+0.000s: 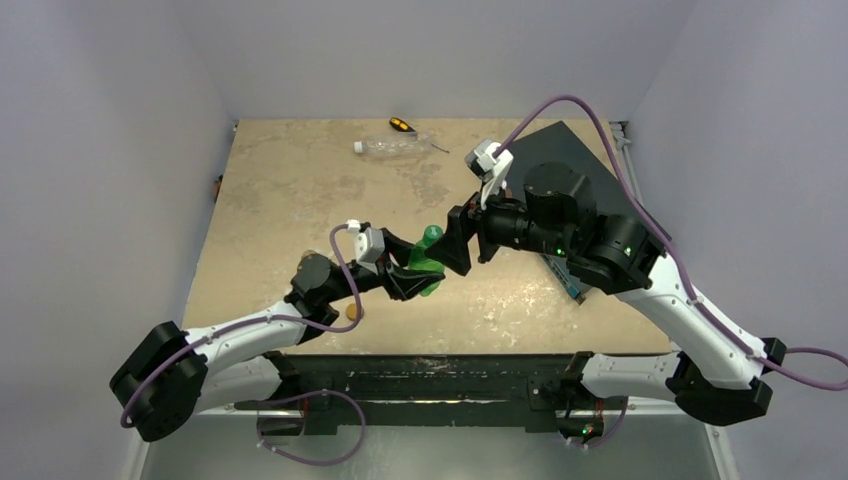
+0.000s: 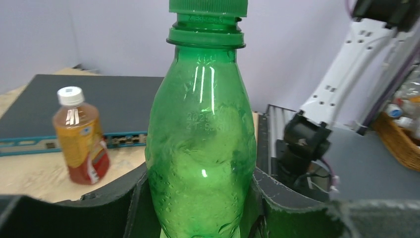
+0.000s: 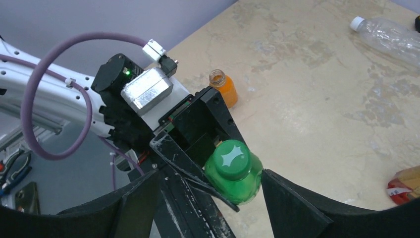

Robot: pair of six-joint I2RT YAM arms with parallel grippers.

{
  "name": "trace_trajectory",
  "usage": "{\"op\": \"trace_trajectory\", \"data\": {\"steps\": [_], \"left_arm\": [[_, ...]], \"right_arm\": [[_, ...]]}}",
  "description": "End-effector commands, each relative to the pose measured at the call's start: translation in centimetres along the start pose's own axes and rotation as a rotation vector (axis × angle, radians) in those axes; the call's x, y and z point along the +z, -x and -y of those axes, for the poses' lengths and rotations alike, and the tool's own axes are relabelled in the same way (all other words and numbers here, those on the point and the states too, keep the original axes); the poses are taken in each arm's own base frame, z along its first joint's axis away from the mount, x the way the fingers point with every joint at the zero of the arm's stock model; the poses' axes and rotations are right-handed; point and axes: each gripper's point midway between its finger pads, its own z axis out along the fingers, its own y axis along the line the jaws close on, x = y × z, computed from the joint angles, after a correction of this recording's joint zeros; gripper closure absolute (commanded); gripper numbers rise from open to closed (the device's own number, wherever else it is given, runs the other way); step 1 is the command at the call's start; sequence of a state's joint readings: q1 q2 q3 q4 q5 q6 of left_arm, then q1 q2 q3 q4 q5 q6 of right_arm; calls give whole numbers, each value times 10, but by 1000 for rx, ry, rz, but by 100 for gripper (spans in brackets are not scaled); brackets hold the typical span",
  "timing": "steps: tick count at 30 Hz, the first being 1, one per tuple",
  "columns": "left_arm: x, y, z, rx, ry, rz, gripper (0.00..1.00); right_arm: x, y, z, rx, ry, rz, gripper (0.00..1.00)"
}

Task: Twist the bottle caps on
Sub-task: Screw the bottle cap onto the plastic bottle.

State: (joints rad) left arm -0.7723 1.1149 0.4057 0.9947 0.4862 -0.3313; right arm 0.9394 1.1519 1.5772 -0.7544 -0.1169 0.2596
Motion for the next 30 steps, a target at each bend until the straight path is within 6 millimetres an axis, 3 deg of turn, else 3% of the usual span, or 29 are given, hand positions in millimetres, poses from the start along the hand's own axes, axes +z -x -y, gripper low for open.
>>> {"op": "trace_trajectory", "data": {"steps": [1, 9, 24, 28, 30], "left_arm": [[-7, 22, 40, -34, -190, 42, 100], [-9, 26, 55, -61, -265, 32, 100], [-9, 26, 56, -71, -273, 28, 100], [-9, 23, 55, -78, -268, 22, 100], [-8, 24, 54, -79, -261, 25, 100]], "right_arm": [[-5, 1, -11, -81, 85, 8, 23], [-1, -4, -16, -86, 119, -20, 31], [5, -8, -10, -89, 93, -49, 47], [5, -9, -8, -88, 83, -49, 54], [6, -11, -7, -86, 78, -55, 63]]}}
